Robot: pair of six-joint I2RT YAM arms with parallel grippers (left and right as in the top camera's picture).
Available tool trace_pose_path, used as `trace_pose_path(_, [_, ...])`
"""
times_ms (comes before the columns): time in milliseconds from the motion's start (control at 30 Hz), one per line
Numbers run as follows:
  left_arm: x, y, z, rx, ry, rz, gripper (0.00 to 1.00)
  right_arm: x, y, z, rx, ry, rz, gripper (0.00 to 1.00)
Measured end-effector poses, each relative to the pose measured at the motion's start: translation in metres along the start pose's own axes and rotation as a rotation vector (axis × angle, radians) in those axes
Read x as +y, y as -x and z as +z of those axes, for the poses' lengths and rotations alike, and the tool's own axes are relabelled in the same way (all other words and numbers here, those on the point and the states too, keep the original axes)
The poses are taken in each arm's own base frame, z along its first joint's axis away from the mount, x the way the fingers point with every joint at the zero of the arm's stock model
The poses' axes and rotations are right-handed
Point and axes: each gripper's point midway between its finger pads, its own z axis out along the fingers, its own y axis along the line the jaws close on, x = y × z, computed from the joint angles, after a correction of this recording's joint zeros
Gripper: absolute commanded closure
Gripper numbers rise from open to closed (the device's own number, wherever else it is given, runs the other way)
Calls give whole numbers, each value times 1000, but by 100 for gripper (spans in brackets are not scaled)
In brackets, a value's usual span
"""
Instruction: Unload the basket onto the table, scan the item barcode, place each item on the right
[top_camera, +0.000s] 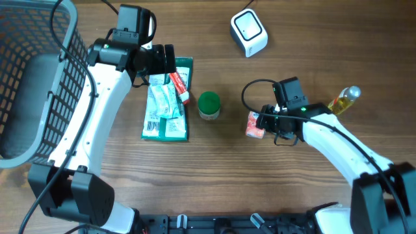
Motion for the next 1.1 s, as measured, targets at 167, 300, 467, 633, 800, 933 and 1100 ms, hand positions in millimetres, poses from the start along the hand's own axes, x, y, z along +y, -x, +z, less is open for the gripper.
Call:
trace_pose_path(167, [0,0,0,0,0,0,0,-3,-2,10,19,-15,4,53])
trace_pose_path(300, [0,0,0,0,0,0,0,-3,-1,11,19,-14,3,57])
trace_pose_path(467, [0,0,0,0,0,0,0,-4,-2,16,28,-21,6,66])
trace_pose_path(633, [0,0,0,0,0,0,0,-3,-1,16,22,-16,4,66])
trace_pose_path(800, [0,0,0,0,0,0,0,-1,3,19,-3,4,0,67])
trace_pose_path(933, [0,0,0,0,0,0,0,-2,2,22,-9,8,-1,72])
trace_pose_path(1100, [0,0,0,0,0,0,0,1,3,24,-20,26,-3,74])
